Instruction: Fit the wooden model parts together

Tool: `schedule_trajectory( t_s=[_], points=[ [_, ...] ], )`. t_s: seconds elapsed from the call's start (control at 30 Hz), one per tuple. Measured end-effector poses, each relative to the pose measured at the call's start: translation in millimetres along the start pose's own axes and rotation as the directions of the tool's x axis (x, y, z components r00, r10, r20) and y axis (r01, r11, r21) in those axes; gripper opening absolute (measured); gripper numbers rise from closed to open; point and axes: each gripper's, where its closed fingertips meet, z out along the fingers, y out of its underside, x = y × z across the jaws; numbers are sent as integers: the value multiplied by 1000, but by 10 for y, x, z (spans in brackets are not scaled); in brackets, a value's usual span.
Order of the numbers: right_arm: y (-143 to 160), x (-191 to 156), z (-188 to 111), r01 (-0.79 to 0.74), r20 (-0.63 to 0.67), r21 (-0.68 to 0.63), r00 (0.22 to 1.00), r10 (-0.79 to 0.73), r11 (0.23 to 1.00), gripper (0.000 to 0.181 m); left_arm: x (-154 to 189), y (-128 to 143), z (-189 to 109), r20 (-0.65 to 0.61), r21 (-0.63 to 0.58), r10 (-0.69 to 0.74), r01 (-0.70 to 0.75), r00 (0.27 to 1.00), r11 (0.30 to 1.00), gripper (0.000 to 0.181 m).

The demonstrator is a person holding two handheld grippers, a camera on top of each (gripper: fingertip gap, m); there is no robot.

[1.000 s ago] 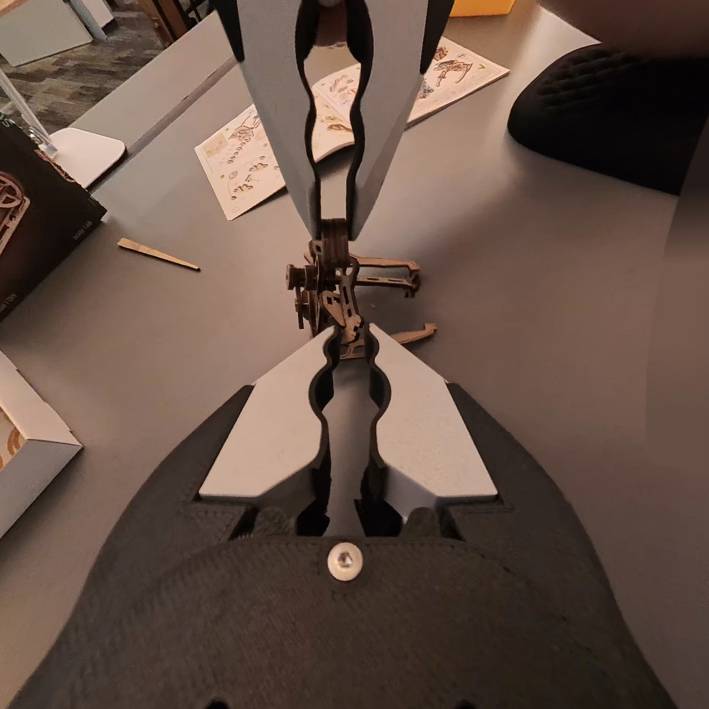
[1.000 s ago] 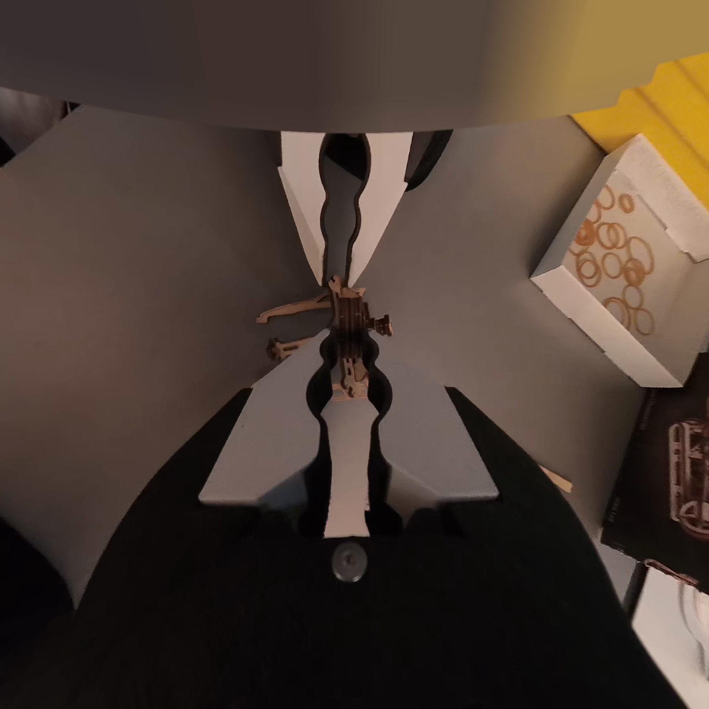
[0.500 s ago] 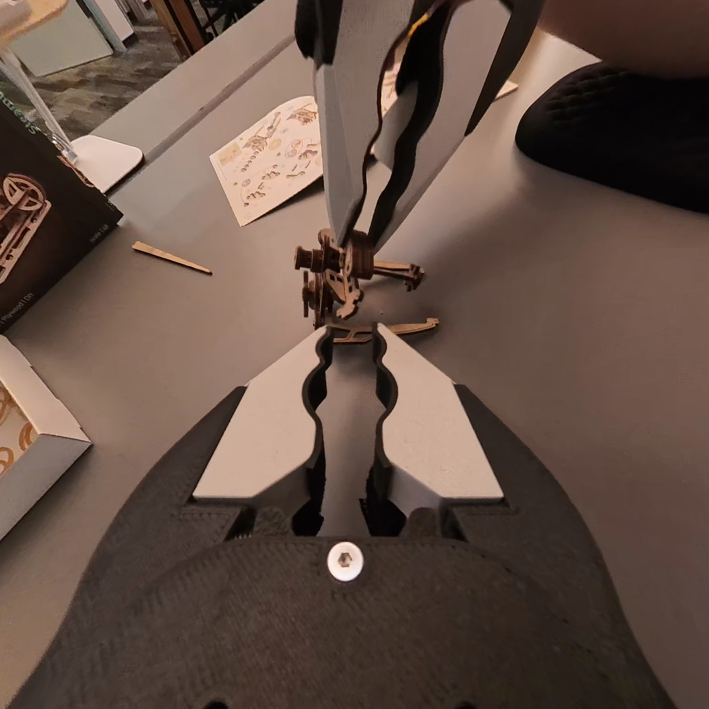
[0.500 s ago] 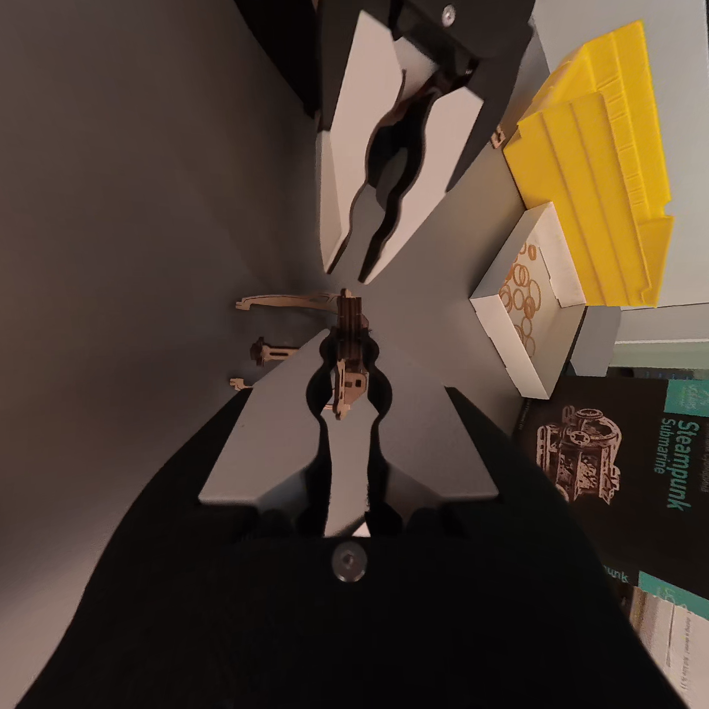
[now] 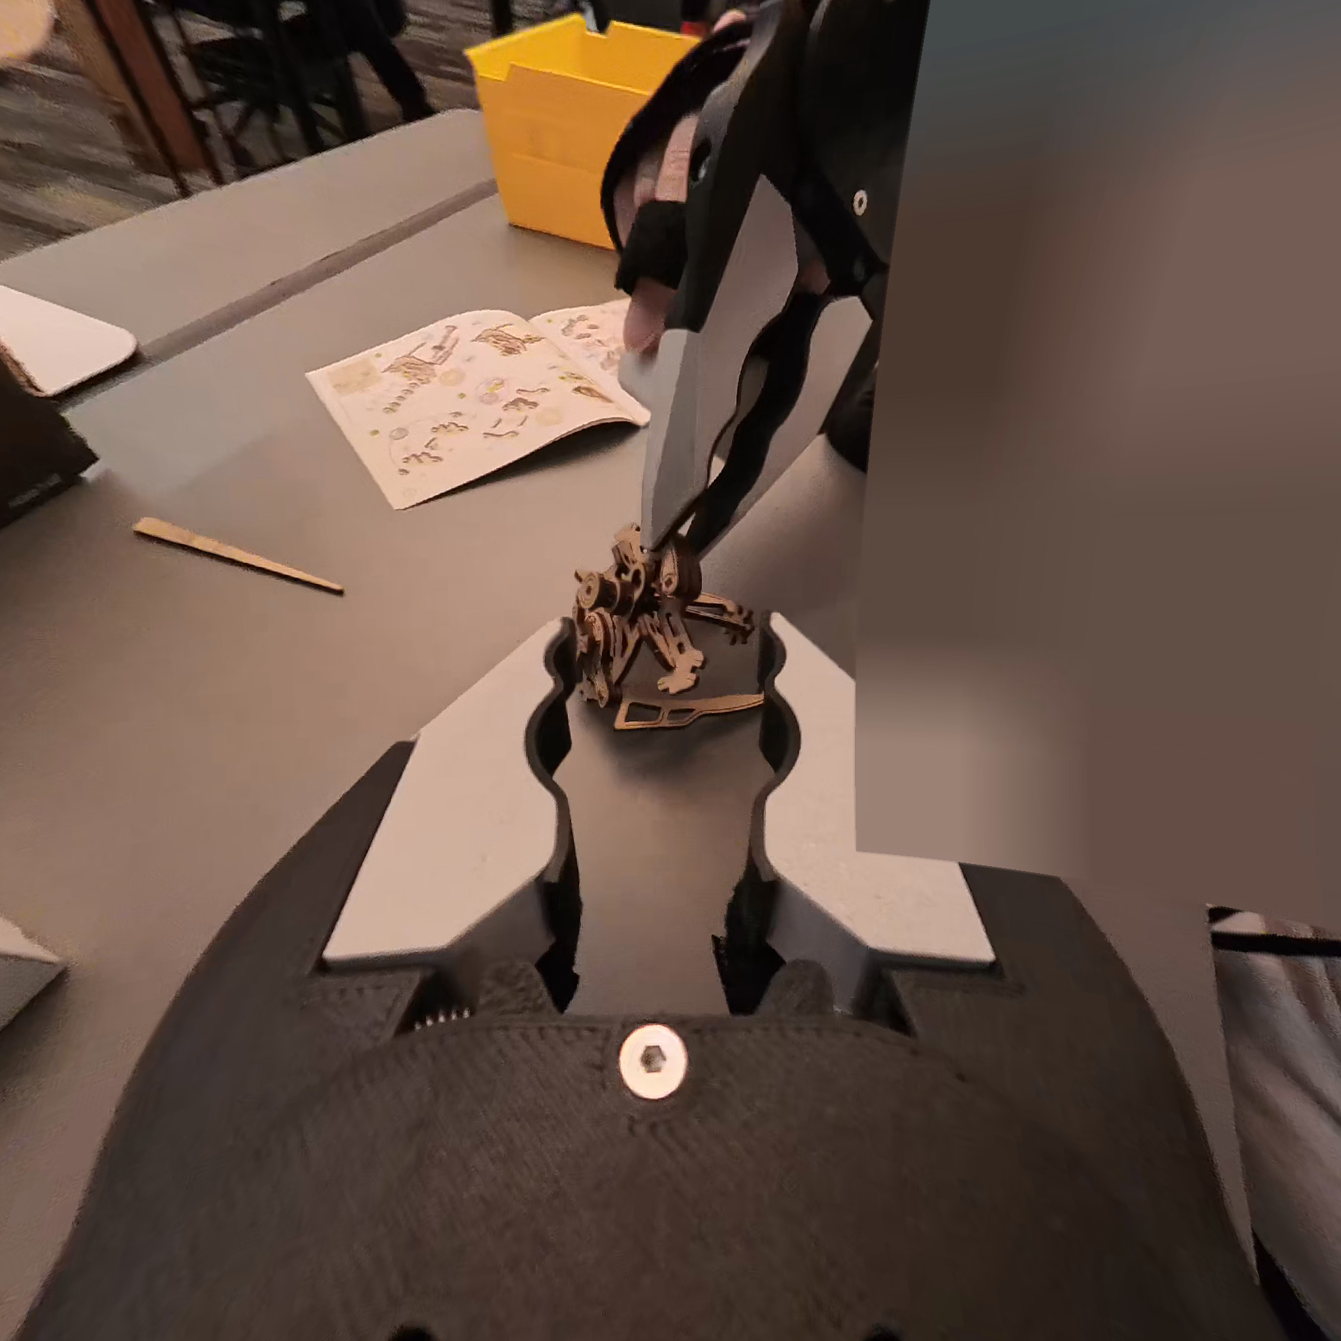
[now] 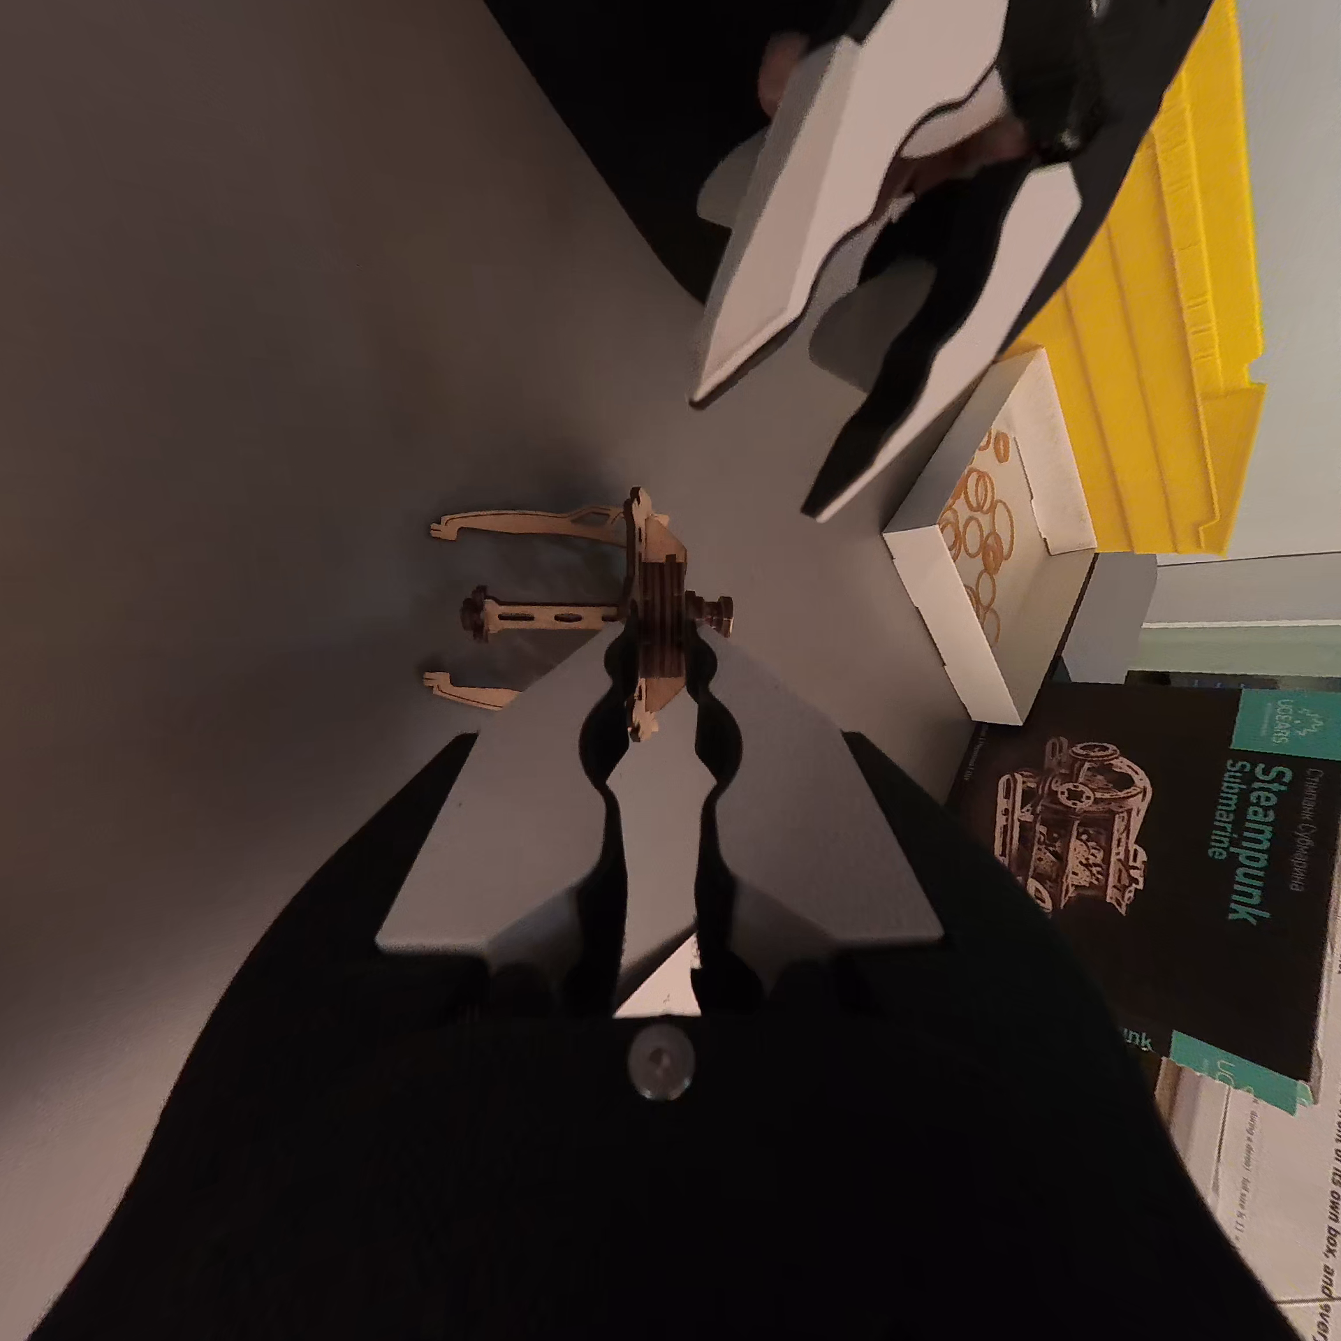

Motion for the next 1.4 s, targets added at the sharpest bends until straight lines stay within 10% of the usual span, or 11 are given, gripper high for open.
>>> schedule_trajectory(
  t_s=[0.03, 0.33, 1.4],
  points=[
    [-1, -3, 4, 1, 2, 1, 1000, -1, 1000, 11, -23, 14, 28, -29, -15, 3, -3, 1000, 1000, 50],
    [-17, 10, 40, -3, 5, -4, 1000, 3, 1000, 11, 21, 60, 310, -240, -55, 71, -87, 968, 995, 61],
    [39, 104, 72, -248, 76, -95, 964, 255, 964, 11, -179, 86, 424, -99, -18, 248, -251, 964, 968, 34]
  ],
)
